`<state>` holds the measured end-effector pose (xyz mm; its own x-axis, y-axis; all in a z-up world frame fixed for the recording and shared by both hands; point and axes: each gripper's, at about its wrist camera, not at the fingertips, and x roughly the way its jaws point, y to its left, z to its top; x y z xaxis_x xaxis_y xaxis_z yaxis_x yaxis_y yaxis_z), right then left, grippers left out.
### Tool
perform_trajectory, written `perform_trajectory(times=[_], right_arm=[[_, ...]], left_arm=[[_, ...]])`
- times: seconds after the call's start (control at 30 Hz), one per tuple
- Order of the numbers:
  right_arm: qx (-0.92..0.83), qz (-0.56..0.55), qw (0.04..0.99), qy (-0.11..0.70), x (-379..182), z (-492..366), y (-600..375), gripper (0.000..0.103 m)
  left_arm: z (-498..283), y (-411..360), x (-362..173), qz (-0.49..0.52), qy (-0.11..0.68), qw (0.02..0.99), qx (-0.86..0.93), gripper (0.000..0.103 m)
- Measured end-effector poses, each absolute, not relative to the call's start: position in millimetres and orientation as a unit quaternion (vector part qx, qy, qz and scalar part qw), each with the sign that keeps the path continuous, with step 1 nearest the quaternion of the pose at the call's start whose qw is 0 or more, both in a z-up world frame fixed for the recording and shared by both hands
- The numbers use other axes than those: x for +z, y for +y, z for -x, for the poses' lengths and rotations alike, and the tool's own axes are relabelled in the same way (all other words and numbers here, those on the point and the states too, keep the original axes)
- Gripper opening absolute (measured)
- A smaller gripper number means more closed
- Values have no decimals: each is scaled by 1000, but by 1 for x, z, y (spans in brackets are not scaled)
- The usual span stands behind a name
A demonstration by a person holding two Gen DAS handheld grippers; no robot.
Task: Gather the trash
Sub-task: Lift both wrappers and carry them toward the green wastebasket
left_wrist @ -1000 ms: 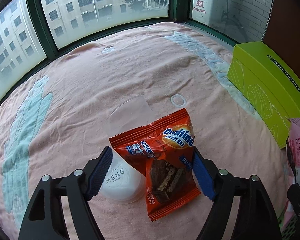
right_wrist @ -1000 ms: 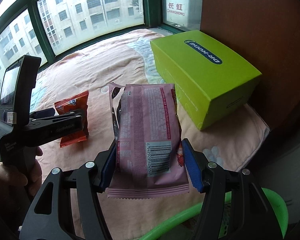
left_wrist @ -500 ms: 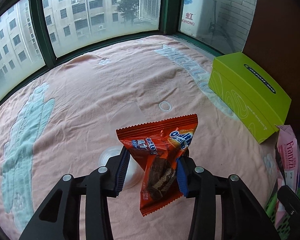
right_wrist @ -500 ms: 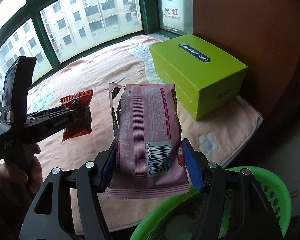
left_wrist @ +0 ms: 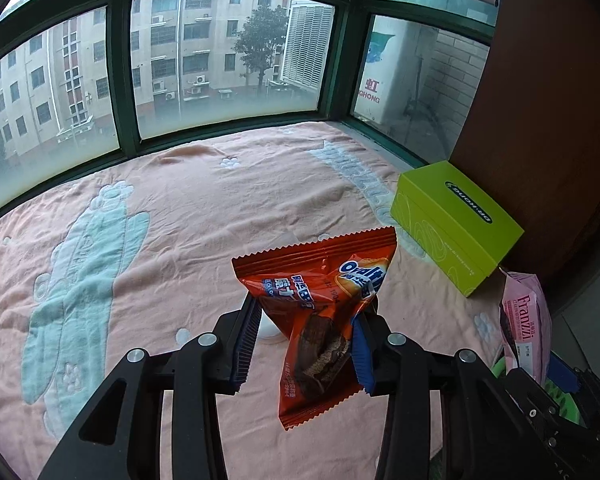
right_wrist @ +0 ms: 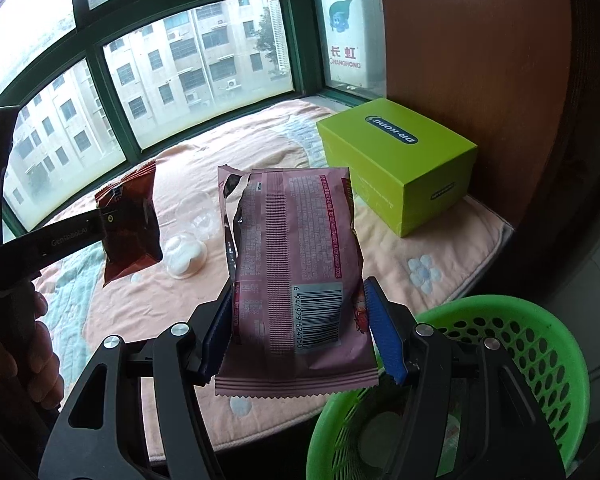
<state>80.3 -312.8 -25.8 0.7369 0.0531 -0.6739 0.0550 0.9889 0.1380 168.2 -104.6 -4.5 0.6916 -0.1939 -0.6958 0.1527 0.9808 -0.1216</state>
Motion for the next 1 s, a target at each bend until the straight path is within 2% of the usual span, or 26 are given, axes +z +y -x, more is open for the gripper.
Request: perform_trajectory(times=[0.47, 1.0], right_arm=[[-29, -75, 944, 321, -2, -26, -315, 62], [-105, -94, 944, 299, 1, 29, -358, 64]], left_arm=[[-111, -90, 26, 52, 349, 929, -114, 40], [-70, -134, 41, 35, 332, 926, -178, 40]])
